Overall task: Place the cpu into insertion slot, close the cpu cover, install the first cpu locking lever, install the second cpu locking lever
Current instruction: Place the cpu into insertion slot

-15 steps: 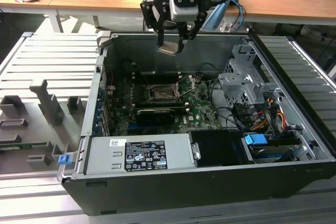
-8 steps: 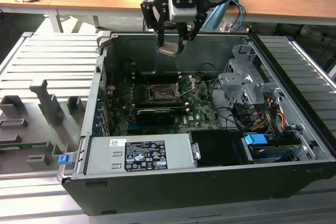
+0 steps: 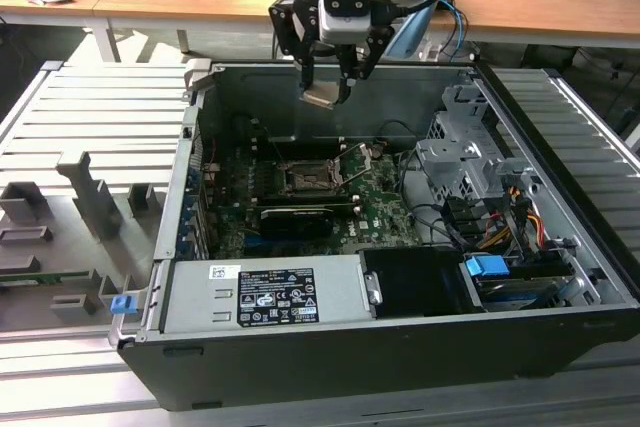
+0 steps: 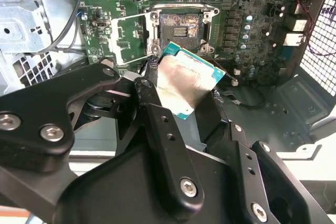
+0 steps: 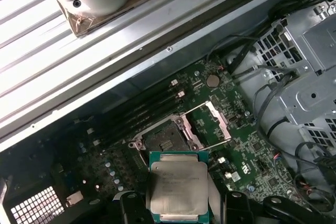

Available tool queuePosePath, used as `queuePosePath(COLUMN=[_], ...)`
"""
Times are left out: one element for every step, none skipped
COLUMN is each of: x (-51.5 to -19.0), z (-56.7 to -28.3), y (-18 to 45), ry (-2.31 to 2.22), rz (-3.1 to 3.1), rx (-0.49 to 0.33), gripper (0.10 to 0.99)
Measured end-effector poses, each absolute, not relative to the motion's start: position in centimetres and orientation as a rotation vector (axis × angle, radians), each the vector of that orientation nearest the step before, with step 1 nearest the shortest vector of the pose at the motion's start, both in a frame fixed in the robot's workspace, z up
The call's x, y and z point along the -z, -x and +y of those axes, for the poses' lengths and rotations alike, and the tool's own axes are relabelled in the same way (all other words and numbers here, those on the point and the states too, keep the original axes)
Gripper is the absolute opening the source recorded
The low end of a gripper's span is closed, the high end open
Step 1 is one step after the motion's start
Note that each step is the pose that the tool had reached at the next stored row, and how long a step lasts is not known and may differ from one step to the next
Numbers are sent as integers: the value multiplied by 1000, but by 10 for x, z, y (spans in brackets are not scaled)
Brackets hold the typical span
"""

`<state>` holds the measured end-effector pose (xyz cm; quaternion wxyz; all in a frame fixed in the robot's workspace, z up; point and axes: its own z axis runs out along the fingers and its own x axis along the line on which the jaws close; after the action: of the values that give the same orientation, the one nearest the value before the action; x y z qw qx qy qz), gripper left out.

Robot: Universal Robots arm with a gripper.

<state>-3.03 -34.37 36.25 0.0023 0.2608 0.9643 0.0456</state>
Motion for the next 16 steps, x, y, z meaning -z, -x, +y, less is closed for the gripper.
queuePosePath(x=[-362, -362, -362, -361, -361, -361, -361, -361, -361, -360, -360, -359, -359, -359, -359, -359], z=[-344, -344, -344, -344, -344, -344, -344, -344, -344, -344, -344, -344, -344, -344, -344, -344], y=[30, 30, 30, 30, 30, 30, 30, 30, 30, 30, 30, 30, 30, 30, 30, 30], ry=[-839, -843, -848, -856, -861, -868, -880, -894, -914, -980, -1034, -1070, -1089, -1101, -1109, -1112], rz=[3019, 3017, 3016, 3013, 3012, 3010, 3006, 3001, 2994, 2971, 2951, 2937, 2929, 2925, 2922, 2920], rx=[-143, -143, -143, -143, -143, -143, -143, -143, -143, -143, -142, -142, -141, -141, -141, -141], gripper=[525, 525, 525, 525, 525, 525, 525, 525, 525, 525, 525, 525, 525, 525, 525, 525])
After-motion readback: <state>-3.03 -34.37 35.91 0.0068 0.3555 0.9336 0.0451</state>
